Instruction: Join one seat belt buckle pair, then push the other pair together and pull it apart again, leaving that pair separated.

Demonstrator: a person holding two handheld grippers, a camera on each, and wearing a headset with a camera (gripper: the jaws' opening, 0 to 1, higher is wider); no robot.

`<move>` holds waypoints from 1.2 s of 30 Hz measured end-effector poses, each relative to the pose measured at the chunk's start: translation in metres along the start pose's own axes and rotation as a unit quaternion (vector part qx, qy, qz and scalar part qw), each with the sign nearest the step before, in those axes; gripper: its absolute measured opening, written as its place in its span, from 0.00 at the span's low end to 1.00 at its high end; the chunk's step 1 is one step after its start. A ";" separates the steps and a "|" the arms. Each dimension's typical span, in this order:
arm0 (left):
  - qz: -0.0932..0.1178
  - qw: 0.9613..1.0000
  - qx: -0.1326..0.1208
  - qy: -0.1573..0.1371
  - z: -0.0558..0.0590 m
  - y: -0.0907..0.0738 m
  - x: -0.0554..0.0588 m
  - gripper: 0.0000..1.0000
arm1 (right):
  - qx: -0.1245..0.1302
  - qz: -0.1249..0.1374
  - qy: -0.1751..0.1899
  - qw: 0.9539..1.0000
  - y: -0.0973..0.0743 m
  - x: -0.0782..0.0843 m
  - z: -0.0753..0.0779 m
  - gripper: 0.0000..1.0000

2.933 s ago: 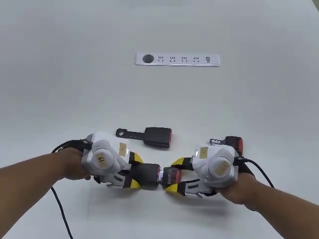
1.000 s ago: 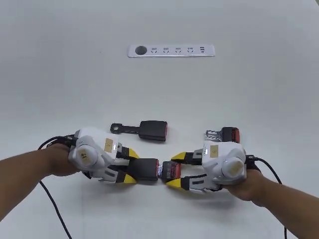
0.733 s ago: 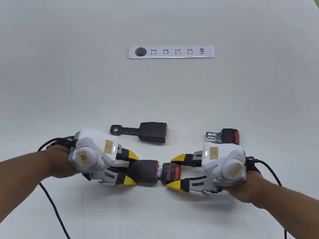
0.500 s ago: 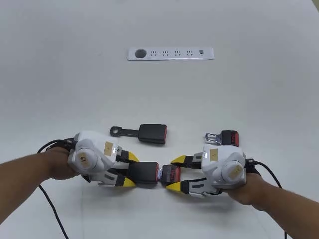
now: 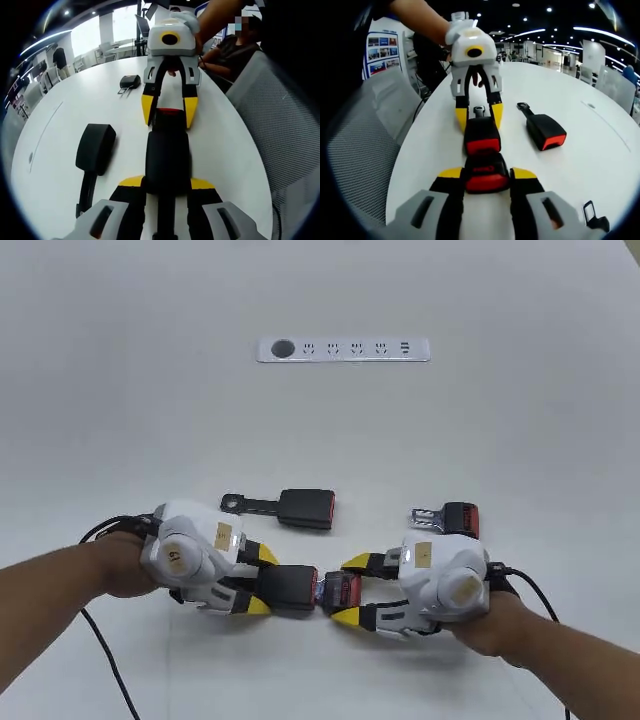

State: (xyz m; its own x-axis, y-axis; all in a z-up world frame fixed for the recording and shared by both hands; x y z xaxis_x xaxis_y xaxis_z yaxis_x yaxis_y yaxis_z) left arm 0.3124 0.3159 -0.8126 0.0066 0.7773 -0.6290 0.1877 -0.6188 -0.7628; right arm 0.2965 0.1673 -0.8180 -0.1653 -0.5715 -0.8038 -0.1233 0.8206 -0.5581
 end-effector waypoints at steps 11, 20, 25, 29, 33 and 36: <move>-0.013 0.997 -0.027 -0.069 -0.006 -0.002 -0.013 0.53 | 0.033 0.045 0.062 0.997 -0.018 -0.013 0.002 0.71; 0.020 0.994 -0.060 -0.092 -0.017 -0.025 -0.028 0.78 | 0.060 0.045 0.072 0.995 -0.045 -0.005 0.004 0.80; 0.034 0.993 -0.075 -0.088 -0.032 -0.033 -0.036 0.80 | 0.078 0.051 0.072 0.993 -0.064 -0.005 0.011 0.80; 0.041 0.991 -0.087 -0.094 -0.049 -0.038 -0.041 0.80 | 0.094 0.034 0.065 0.993 -0.086 0.001 0.022 0.79; 0.040 0.990 -0.092 -0.096 -0.061 -0.038 -0.042 0.81 | 0.102 0.022 0.058 0.993 -0.106 0.008 0.032 0.79; 0.040 0.990 -0.094 -0.096 -0.069 -0.037 -0.043 0.80 | 0.115 0.006 0.057 0.992 -0.126 0.016 0.042 0.79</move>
State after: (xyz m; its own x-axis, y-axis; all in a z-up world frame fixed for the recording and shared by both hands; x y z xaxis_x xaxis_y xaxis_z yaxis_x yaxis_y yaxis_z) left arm 0.3732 0.3134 -0.7474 -0.1553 0.6802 -0.7164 0.3731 -0.6311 -0.6801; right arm 0.3508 0.0548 -0.7689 -0.2773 -0.5486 -0.7888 0.1025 0.7994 -0.5920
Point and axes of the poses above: the centre of the closed fingertips' face, and the gripper's own axes: y roughly forward along the fingers, z roughly to its right, x roughly out of its underside, the point moved 6 cm from there along -y, roughly backward along the fingers, and after that the axes turned 14 degrees about -x, right-handed, at the moved point
